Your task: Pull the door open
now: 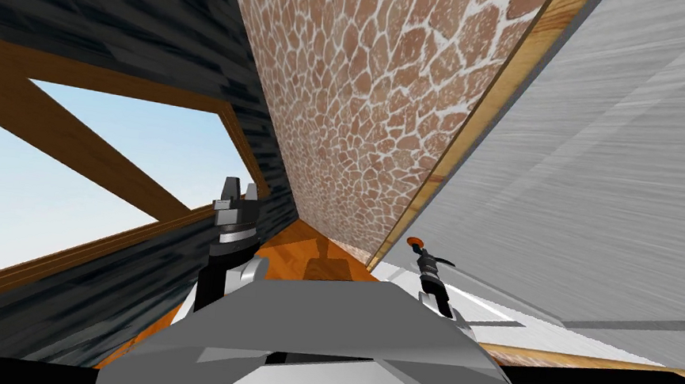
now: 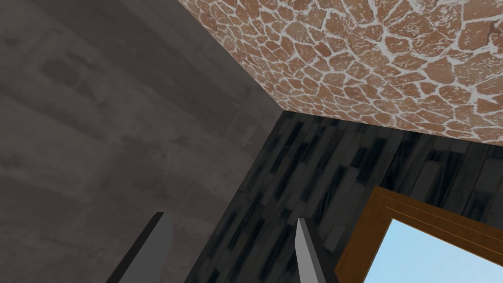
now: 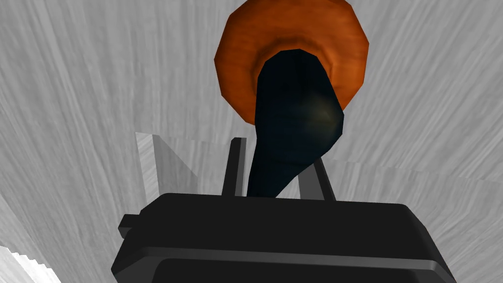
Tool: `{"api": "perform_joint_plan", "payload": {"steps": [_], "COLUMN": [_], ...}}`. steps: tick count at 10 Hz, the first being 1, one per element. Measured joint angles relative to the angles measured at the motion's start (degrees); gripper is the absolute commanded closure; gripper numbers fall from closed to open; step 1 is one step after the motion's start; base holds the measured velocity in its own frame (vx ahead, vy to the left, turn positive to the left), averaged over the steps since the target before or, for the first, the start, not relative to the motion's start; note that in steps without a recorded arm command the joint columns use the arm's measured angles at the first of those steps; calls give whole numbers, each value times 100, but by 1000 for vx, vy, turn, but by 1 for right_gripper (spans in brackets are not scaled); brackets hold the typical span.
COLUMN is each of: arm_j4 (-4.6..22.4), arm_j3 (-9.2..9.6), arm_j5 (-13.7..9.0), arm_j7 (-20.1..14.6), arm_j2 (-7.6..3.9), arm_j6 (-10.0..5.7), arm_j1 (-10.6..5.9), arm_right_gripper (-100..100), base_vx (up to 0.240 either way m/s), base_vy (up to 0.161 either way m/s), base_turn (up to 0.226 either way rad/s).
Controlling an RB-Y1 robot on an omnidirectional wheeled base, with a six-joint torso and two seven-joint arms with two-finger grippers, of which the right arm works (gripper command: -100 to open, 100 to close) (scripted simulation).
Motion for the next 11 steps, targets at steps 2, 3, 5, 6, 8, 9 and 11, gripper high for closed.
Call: {"api": "perform_joint_plan", "payload": {"steps": [2, 3, 5, 6, 8, 9, 11], "arm_j4": [-44, -11, -104, -147, -252, -179, -190], "arm_j3": [97, 172, 316, 404, 563, 628, 700], "arm_j5": [51, 89, 167, 213, 300, 335, 373], "arm_j7": [-69, -126, -230, -301, -403, -441, -495], "arm_j2": [-24, -49, -66, -94, -98, -117, -127], "arm_j6": [-31, -83, -135, -170, -228, -302, -339], "arm_j1": [12, 14, 98, 129, 205, 169, 209], "arm_right_gripper": [100, 100, 100, 100, 100, 100, 100], "base_vx": [-193, -200, -245, -257, -229, -92, -202], "base_vy": [-16, -10, -11, -48, -16, 1, -30], "base_turn": [66, 66, 76, 87, 58, 16, 64]}}
